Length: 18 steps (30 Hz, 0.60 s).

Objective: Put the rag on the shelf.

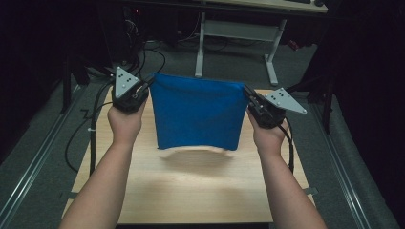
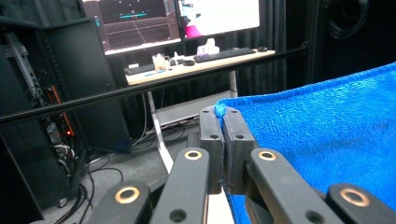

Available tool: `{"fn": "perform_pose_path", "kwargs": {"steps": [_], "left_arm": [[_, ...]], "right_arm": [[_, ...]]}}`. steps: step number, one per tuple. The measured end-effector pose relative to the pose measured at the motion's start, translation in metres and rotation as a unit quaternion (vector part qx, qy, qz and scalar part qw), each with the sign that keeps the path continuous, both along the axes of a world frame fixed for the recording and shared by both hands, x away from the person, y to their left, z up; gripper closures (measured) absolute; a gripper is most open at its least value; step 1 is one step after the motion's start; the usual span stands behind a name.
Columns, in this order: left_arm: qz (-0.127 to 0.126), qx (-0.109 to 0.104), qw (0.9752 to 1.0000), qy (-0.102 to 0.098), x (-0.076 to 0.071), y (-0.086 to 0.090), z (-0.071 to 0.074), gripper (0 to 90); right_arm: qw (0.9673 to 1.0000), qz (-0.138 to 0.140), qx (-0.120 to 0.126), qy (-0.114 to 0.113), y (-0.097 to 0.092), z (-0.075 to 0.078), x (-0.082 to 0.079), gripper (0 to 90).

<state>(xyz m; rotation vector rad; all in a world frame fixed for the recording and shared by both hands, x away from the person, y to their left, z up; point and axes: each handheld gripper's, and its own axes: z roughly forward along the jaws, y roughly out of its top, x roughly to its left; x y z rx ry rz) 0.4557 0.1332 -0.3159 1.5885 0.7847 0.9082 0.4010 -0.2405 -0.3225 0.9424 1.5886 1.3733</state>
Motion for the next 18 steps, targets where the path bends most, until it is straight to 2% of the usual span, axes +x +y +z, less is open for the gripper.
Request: {"fn": "perform_pose_path", "kwargs": {"steps": [4,10,14,15,18], "left_arm": [[0.01,0.019,0.9997,0.007,0.016,-0.005,-0.001,88.4],[0.014,0.024,0.9995,0.012,0.03,-0.008,-0.001,88.4],[0.017,0.025,0.9995,0.011,0.037,-0.01,0.0,88.4],[0.019,0.026,0.9994,0.015,0.042,-0.011,0.001,88.4],[0.023,0.033,0.9991,0.016,0.048,-0.012,0.0,88.4]], "right_arm": [[0.9999,-0.008,-0.008,0.006,0.0,0.0,0.017,88.4],[0.9995,-0.02,-0.016,0.02,0.0,0.002,0.036,88.4],[0.9992,-0.025,-0.02,0.023,0.0,0.001,0.043,88.4],[0.9988,-0.029,-0.023,0.03,0.002,-0.001,0.05,88.4],[0.9985,-0.032,-0.025,0.035,0.002,-0.004,0.055,88.4]]}}
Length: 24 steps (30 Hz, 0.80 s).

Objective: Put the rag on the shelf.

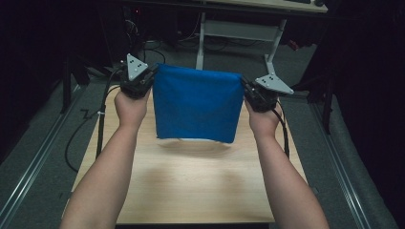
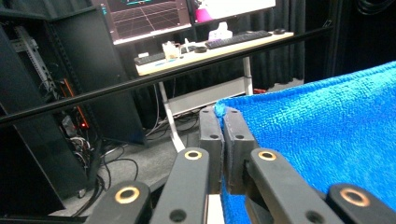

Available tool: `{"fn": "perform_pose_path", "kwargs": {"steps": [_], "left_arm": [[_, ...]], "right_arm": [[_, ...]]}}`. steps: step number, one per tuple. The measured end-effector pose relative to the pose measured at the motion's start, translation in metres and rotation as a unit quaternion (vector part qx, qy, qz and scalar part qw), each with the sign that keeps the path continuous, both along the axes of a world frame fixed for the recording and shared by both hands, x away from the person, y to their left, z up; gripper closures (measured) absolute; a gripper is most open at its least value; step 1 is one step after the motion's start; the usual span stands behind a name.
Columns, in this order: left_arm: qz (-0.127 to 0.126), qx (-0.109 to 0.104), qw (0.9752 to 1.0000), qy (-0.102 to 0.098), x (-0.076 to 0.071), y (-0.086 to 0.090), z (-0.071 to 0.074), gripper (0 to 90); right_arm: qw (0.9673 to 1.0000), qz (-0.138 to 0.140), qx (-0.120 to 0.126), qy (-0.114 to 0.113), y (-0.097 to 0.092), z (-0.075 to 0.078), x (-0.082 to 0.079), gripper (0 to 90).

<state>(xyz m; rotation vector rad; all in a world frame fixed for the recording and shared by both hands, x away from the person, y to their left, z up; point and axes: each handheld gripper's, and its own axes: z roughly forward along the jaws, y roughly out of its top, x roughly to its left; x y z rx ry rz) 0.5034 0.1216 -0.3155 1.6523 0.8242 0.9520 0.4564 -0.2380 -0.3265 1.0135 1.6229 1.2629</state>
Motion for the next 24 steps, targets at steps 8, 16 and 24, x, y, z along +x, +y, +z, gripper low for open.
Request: {"fn": "perform_pose_path", "kwargs": {"steps": [8,16,24], "left_arm": [[0.013,0.024,0.9988,0.041,0.022,-0.001,-0.018,88.3],[0.005,0.03,0.9956,0.088,0.03,-0.002,-0.06,88.3],[-0.016,0.037,0.9892,0.141,0.027,0.0,-0.105,88.4]], "right_arm": [[0.9995,0.004,-0.026,0.019,0.003,-0.006,0.026,88.3],[0.9967,0.006,-0.034,0.073,0.001,-0.042,0.045,88.2],[0.9938,0.016,-0.027,0.107,-0.004,-0.072,0.047,88.2]]}}
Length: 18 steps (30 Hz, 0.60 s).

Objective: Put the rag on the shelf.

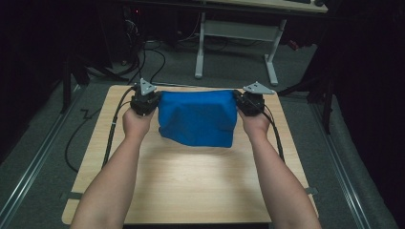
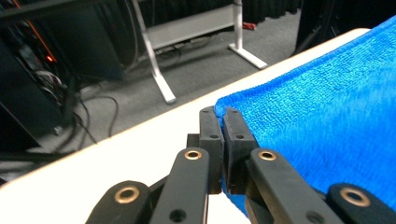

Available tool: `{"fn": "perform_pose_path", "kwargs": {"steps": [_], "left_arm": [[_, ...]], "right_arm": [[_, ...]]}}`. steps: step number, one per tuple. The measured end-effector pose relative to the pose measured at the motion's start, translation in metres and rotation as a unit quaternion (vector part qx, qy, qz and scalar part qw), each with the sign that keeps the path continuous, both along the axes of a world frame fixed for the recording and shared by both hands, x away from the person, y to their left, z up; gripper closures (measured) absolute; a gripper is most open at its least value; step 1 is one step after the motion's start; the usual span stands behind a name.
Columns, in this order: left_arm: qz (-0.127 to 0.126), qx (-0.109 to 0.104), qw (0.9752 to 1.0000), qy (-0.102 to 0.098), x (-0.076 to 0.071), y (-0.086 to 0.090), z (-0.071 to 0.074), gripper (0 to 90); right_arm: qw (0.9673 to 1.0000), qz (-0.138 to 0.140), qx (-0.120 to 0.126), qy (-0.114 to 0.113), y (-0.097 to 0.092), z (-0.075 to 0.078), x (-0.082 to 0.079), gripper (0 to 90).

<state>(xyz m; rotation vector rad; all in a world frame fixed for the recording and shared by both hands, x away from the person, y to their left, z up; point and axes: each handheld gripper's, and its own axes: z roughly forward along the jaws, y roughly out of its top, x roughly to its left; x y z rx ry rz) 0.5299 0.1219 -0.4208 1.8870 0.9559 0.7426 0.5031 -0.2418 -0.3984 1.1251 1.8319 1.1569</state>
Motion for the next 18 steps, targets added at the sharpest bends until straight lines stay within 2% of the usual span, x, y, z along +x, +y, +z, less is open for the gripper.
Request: {"fn": "perform_pose_path", "kwargs": {"steps": [5,6,7,10,11,14,18], "left_arm": [[-0.007,0.001,0.9998,0.019,-0.005,-0.001,-0.019,88.4],[-0.007,0.001,0.9998,0.019,-0.005,-0.001,-0.019,88.4],[-0.011,0.0,0.9996,0.026,-0.006,-0.001,-0.026,88.3],[-0.013,-0.002,0.9995,0.03,-0.008,-0.002,-0.031,88.3],[-0.018,0.002,0.9991,0.04,-0.009,-0.003,-0.035,88.3],[-0.019,0.002,0.9992,0.035,-0.012,-0.004,-0.038,88.3],[-0.023,0.001,0.9989,0.041,-0.014,-0.005,-0.044,88.3]], "right_arm": [[0.9999,0.005,0.0,0.009,0.0,-0.011,-0.002,88.1],[0.9999,0.005,0.0,0.009,0.0,-0.011,-0.002,88.1],[0.9999,0.004,0.002,0.015,0.0,-0.018,-0.004,88.1],[0.9998,0.006,0.002,0.019,-0.001,-0.023,-0.004,88.1],[0.9997,0.007,0.004,0.024,-0.001,-0.029,-0.005,88.1],[0.9994,0.007,0.008,0.032,-0.001,-0.035,-0.007,88.1],[0.9994,0.01,0.01,0.032,0.0,-0.039,-0.009,88.1]]}}
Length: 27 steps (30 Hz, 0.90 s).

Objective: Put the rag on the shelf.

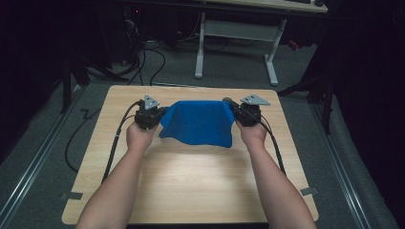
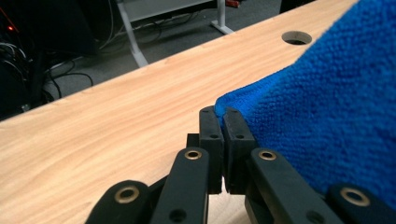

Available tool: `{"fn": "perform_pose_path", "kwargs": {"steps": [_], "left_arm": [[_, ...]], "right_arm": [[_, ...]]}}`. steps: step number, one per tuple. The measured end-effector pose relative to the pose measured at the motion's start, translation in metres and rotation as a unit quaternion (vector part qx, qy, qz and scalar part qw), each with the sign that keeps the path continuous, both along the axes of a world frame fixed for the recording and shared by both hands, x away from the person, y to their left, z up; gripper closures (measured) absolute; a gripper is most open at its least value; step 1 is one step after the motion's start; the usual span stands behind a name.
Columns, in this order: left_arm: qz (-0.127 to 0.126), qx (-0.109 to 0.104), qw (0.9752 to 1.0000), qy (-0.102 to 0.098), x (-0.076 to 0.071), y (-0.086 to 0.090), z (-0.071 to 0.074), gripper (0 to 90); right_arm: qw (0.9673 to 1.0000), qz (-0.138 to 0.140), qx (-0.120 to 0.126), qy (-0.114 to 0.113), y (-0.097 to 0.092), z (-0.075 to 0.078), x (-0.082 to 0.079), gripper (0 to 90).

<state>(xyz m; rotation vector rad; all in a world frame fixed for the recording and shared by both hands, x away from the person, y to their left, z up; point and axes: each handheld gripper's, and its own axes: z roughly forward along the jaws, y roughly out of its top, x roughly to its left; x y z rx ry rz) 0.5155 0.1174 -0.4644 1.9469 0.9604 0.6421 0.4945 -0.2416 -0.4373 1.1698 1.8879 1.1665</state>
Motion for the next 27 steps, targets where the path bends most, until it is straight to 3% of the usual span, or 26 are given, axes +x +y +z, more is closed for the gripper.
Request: {"fn": "perform_pose_path", "kwargs": {"steps": [10,18,27], "left_arm": [[-0.007,-0.002,0.9998,0.019,-0.005,0.0,-0.013,88.3],[-0.012,0.0,0.9992,0.037,-0.009,0.001,-0.027,88.2],[-0.019,-0.007,0.9986,0.049,-0.012,0.003,-0.033,87.7]], "right_arm": [[1.0,0.005,-0.001,0.007,0.002,-0.006,-0.003,88.1],[0.9998,0.004,0.001,0.019,0.0,-0.021,-0.005,88.0],[0.9997,0.005,-0.006,0.025,-0.001,-0.03,-0.008,87.9]]}}
